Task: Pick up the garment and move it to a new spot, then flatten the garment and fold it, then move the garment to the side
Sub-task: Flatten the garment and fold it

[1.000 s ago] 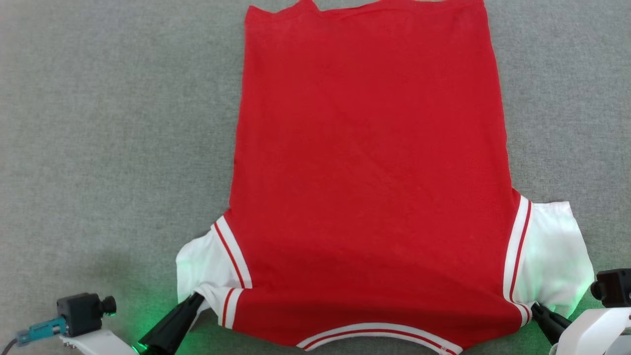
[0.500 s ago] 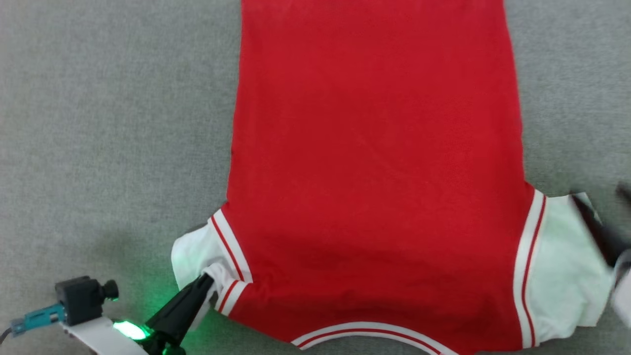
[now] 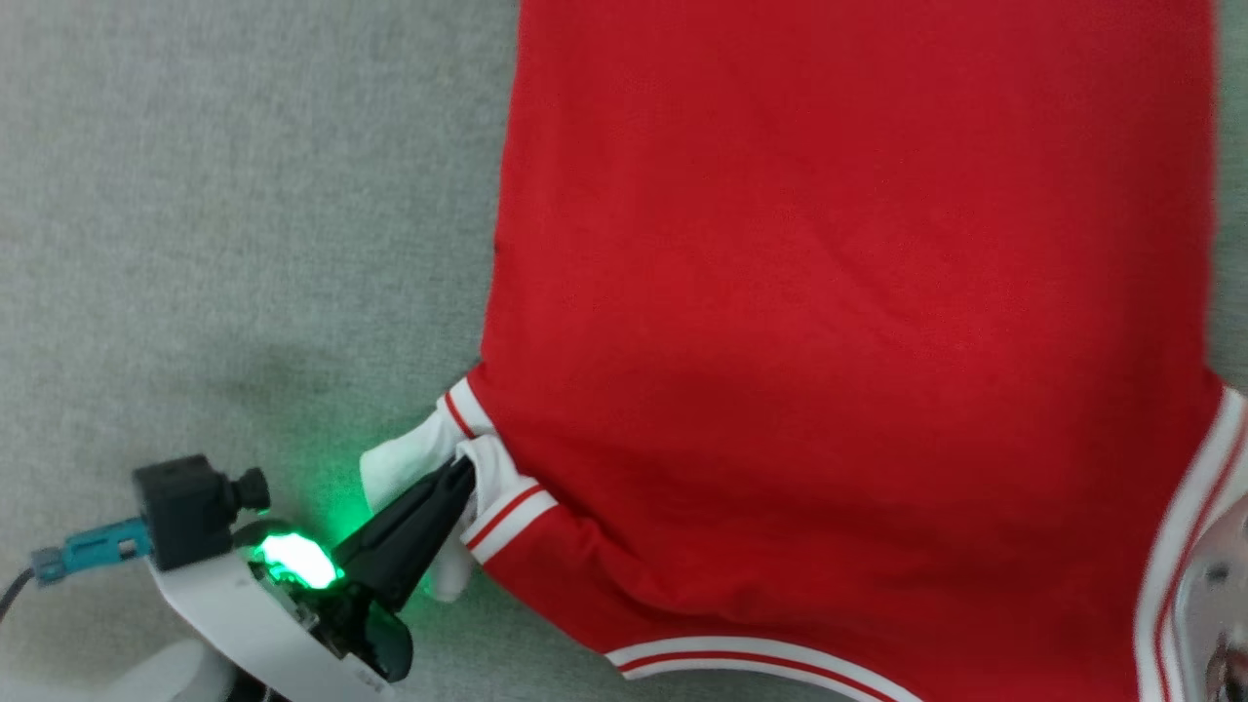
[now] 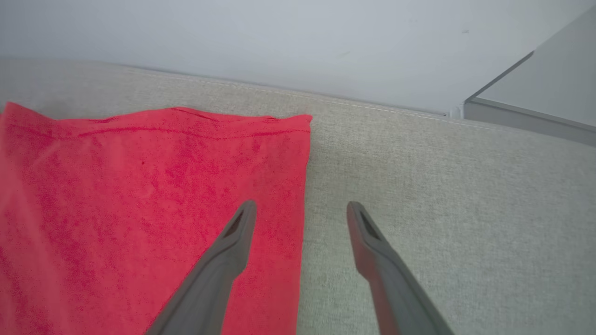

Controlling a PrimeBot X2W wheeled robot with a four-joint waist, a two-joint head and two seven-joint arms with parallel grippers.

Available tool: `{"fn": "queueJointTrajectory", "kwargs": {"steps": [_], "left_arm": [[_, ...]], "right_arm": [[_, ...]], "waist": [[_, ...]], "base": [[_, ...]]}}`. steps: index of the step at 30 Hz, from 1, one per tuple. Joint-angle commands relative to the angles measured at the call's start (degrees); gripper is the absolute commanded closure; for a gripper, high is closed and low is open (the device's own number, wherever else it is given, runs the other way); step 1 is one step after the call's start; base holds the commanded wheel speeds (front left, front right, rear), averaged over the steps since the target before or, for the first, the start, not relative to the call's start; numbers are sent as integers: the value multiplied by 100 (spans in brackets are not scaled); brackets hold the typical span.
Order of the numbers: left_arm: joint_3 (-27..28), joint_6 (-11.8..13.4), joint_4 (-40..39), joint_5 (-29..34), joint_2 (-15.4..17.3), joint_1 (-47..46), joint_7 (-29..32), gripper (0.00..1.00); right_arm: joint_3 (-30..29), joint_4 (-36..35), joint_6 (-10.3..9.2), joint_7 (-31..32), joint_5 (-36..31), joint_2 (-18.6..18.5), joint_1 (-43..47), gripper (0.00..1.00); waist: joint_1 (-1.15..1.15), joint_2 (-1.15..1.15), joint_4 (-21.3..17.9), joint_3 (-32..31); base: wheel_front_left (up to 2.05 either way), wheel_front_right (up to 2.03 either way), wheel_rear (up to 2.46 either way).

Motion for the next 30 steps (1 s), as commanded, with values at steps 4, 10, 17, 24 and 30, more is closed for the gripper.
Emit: {"fn": "queueJointTrajectory", "kwargs": {"steps": [4, 10, 17, 24, 30], "left_arm": [[-216, 13, 14, 50, -79, -370, 7, 100], [-256, 23, 112, -38, -147, -675, 7, 100], [-236, 57, 219, -79, -90, -832, 12, 100], [-157, 61, 199, -61, -53, -805, 12, 100], [142, 61, 186, -38, -69, -585, 7, 100]], "right_arm": [[-321, 749, -5, -126, -694, 12, -773, 0], [-739, 1504, -4, -219, -1287, 107, -1281, 0], [-1004, 2085, -2, 3, -1484, 176, -1227, 0], [-949, 2142, -1, -142, -1293, 178, -1257, 100], [-903, 1966, -3, -441, -1147, 146, -1250, 100]], "waist": [[0, 0, 621, 697], [0, 0, 774, 1004], [0, 0, 751, 1120], [0, 0, 647, 1069], [0, 0, 454, 752]], "base": [[0, 0, 0], [0, 0, 0], [0, 0, 0], [0, 0, 0], [0, 0, 0]]}}
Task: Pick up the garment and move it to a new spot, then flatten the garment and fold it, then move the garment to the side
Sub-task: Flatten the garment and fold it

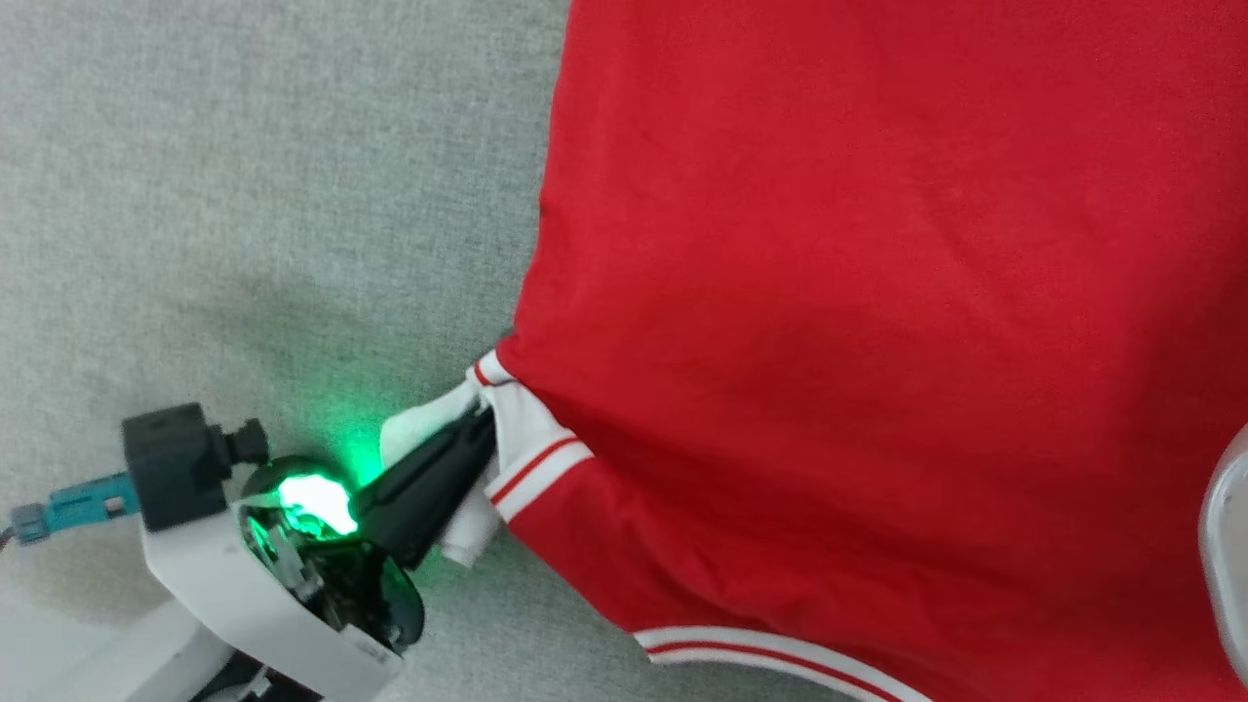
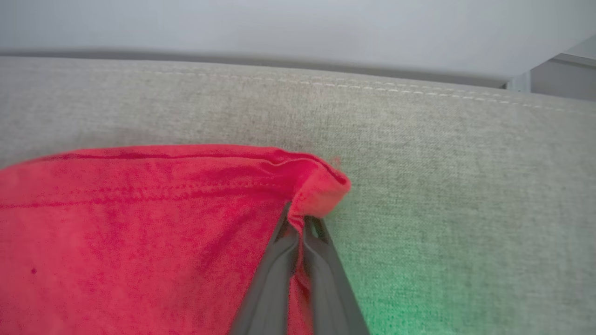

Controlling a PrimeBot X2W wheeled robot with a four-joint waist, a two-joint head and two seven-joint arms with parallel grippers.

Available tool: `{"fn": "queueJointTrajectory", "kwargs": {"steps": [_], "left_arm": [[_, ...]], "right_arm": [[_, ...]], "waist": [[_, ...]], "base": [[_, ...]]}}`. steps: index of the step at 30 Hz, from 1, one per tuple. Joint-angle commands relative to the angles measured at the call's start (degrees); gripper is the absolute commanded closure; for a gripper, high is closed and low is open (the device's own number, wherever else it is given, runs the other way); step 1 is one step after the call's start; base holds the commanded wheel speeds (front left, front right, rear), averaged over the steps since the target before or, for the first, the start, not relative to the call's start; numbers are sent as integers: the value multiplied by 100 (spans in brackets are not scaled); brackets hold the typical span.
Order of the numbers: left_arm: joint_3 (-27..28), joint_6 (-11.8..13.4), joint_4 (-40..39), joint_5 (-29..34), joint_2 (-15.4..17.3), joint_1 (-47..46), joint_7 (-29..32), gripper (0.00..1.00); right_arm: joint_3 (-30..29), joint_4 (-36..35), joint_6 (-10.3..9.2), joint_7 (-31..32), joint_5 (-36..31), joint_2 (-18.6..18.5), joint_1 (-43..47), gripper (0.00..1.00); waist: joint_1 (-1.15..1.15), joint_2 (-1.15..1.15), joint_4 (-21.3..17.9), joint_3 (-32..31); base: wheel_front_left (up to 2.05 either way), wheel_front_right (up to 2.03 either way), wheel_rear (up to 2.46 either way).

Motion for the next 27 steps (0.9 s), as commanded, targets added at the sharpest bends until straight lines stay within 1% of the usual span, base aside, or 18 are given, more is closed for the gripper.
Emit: {"fn": "queueJointTrajectory", "kwargs": {"steps": [1, 3, 8, 9, 16, 20, 24, 27], "left_arm": [[213, 120, 385, -34, 59, 49, 6, 100], [314, 113, 366, 1, 110, 184, 6, 100], [561, 75, 241, 0, 150, 510, 6, 100], [561, 75, 241, 0, 150, 510, 6, 100], [680, 73, 245, 20, 236, 815, 5, 100], [638, 73, 370, -5, 236, 806, 5, 100], [605, 73, 487, -19, 226, 749, 5, 100], [618, 73, 587, -12, 196, 756, 6, 100]], "right_arm": [[25, 82, 2, 55, 80, 0, 342, 100], [156, -15, 2, 37, 246, -21, 463, 100], [454, -512, 2, 306, 937, -336, 961, 100], [454, -512, 2, 306, 937, -336, 961, 100], [612, -1532, 2, 889, 2038, -1029, 2281, 100], [520, -2201, 2, 1042, 2610, -1279, 3265, 100], [366, -2926, 2, 1107, 3070, -1329, 4298, 100], [308, -3486, 2, 1172, 3321, -1196, 5142, 100]], "waist": [[0, 0, -168, -260], [0, 0, -272, -443], [0, 0, -530, -917], [0, 0, -530, -917], [0, 0, -864, -1472], [0, 0, -1015, -1753], [0, 0, -1133, -1998], [0, 0, -1220, -2149]], "base": [[0, 0, 0], [0, 0, 0], [0, 0, 0], [0, 0, 0], [0, 0, 0], [0, 0, 0], [0, 0, 0], [0, 0, 0]]}}
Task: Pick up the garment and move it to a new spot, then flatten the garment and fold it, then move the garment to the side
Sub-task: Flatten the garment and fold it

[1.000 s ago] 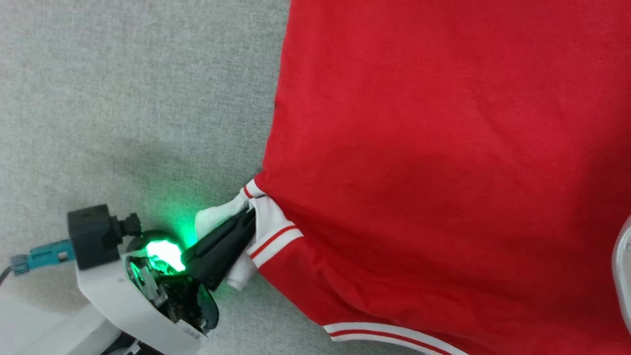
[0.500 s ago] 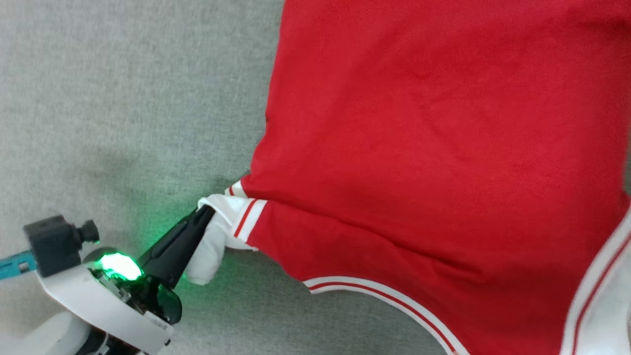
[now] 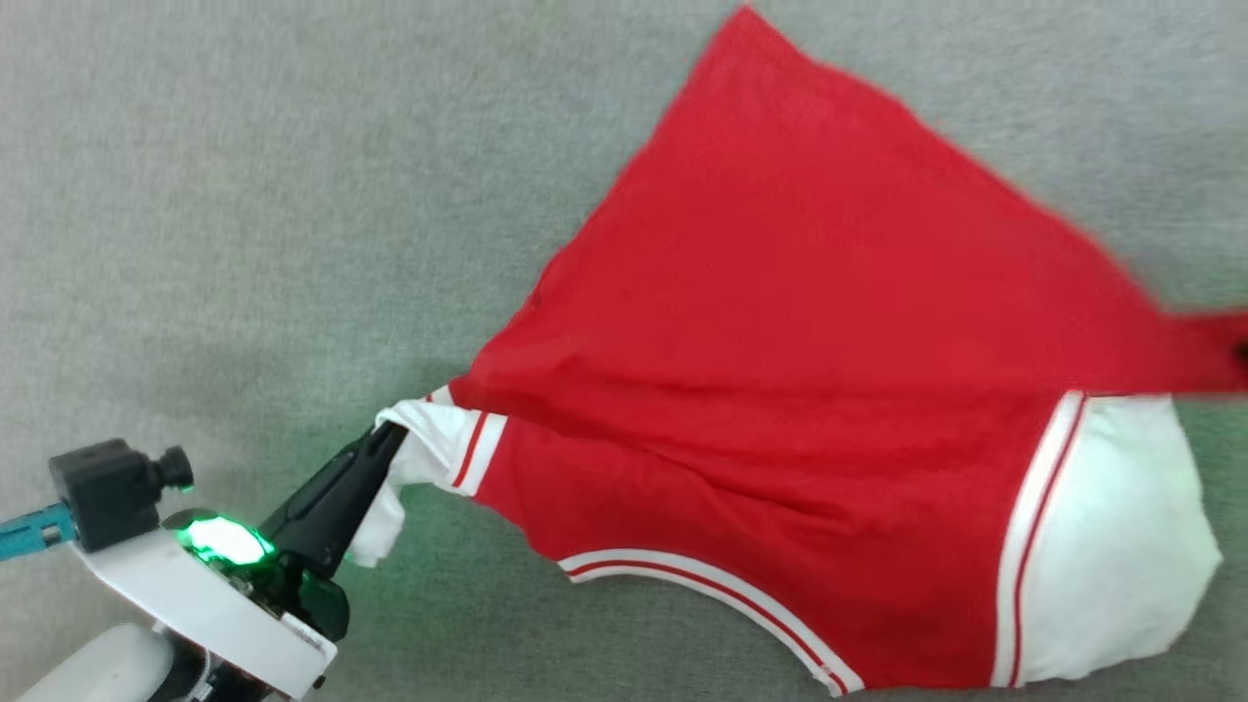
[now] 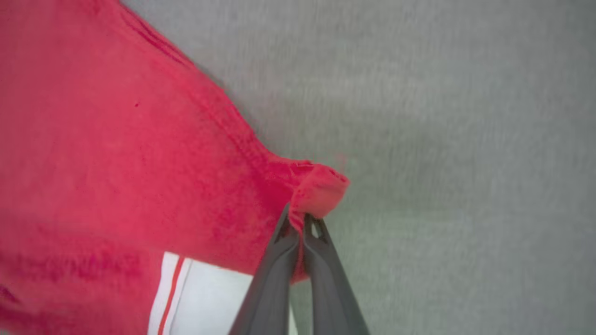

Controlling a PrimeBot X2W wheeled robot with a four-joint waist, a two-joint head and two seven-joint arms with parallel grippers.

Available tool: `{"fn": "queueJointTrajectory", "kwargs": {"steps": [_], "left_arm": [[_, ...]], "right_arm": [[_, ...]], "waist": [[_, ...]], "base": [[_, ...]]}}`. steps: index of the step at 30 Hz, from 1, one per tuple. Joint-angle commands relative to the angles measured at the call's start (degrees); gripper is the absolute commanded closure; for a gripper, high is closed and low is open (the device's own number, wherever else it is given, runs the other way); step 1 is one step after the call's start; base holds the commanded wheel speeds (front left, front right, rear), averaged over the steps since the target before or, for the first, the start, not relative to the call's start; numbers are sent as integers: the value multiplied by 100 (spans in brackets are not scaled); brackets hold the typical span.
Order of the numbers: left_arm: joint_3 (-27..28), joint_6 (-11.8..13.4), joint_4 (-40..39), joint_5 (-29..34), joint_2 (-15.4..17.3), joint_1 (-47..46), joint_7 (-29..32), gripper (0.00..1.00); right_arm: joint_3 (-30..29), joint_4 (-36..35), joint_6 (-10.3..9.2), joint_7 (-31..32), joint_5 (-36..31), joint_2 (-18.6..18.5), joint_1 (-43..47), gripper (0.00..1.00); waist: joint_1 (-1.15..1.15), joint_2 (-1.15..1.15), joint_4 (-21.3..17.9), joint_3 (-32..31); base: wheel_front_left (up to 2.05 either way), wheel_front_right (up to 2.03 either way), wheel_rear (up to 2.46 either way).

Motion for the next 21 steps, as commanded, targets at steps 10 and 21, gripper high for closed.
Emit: {"fn": "queueJointTrajectory", "kwargs": {"steps": [10, 21], "left_arm": [[95, 14, 153, 71, -89, 93, 6, 100], [150, 14, 186, 139, -121, 219, 6, 100]], "right_arm": [[242, -1159, 2, -133, 372, 665, 2280, 100], [772, -776, 2, -1375, 589, 813, 3201, 62]], "waist": [[0, 0, -433, -445], [0, 0, -525, -513]], "base": [[0, 0, 0], [0, 0, 0]]}}
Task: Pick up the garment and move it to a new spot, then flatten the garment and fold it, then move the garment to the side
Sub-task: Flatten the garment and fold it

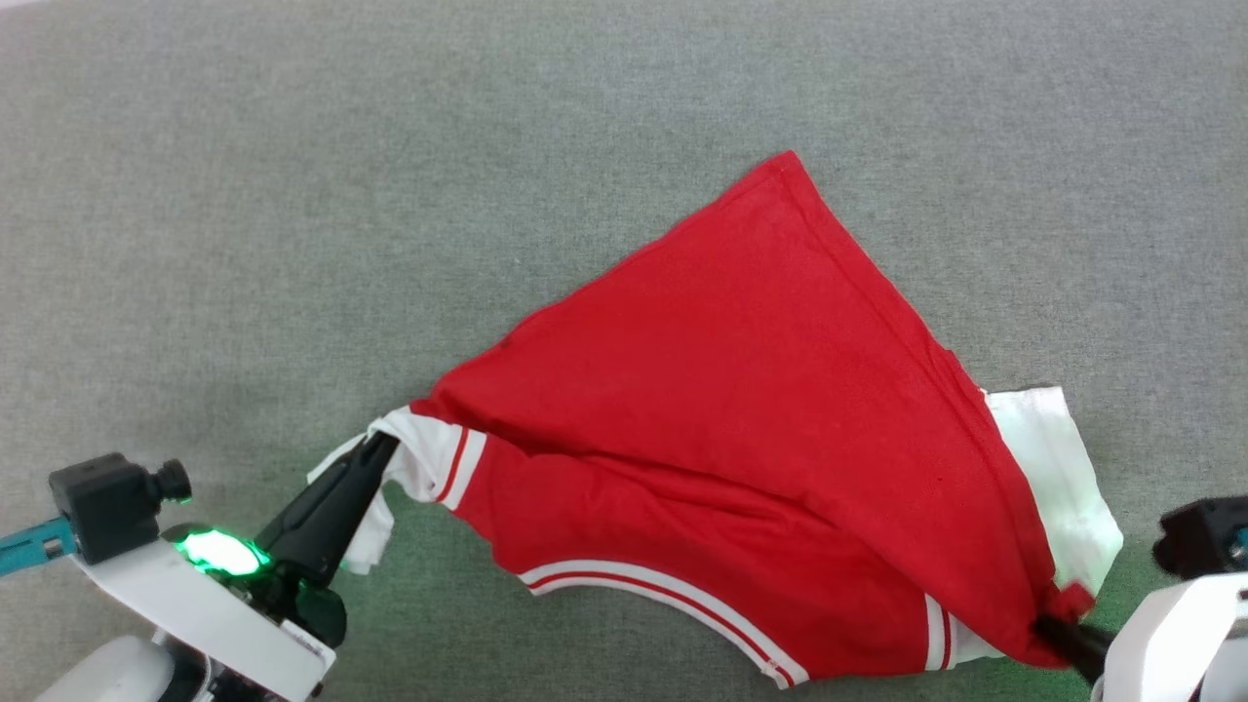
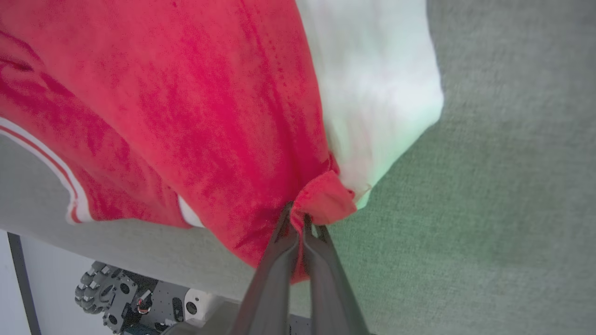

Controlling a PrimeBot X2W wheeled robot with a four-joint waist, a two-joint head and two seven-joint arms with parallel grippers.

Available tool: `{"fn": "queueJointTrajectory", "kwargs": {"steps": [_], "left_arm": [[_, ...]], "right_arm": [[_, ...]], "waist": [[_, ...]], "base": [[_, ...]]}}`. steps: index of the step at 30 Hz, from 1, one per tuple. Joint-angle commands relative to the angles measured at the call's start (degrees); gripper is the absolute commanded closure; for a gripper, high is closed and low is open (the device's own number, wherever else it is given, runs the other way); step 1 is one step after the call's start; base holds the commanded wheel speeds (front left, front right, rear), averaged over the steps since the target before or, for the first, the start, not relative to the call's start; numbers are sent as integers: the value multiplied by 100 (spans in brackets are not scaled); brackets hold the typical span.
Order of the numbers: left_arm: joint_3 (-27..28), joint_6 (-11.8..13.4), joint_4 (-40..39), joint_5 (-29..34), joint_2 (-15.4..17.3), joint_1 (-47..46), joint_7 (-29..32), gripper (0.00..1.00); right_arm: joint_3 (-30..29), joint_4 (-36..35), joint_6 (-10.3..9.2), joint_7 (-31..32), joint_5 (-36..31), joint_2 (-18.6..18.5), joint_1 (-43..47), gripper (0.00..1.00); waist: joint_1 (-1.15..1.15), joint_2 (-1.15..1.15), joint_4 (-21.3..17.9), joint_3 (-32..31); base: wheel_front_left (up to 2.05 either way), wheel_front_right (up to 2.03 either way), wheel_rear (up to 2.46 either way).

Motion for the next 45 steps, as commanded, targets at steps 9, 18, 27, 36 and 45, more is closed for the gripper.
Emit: {"fn": "queueJointTrajectory", "kwargs": {"steps": [9, 18, 27, 36, 45], "left_arm": [[-41, 14, -26, 87, -79, -21, 6, 100], [-82, 14, -22, 52, -247, -183, 6, 100], [-296, 14, 11, -14, -371, -531, 6, 100], [-412, 13, -4, -37, -479, -825, 6, 100], [-540, 14, 47, -24, -497, -1017, 6, 100]], "right_arm": [[-157, -672, 2, -454, 58, -429, -1174, 0], [660, 320, 2, -1128, -529, -634, -3464, 0], [1739, 2990, 2, -1503, -556, -708, -4978, 0], [2263, 4322, 2, -1464, -517, -916, -5623, 0], [2580, 4861, 3, -1367, -335, -922, -5727, 100]], "waist": [[0, 0, 122, 25], [0, 0, 392, 221], [0, 0, 707, 436], [0, 0, 948, 708], [0, 0, 1011, 806]], "base": [[0, 0, 0], [0, 0, 0], [0, 0, 0], [0, 0, 0], [0, 0, 0]]}}
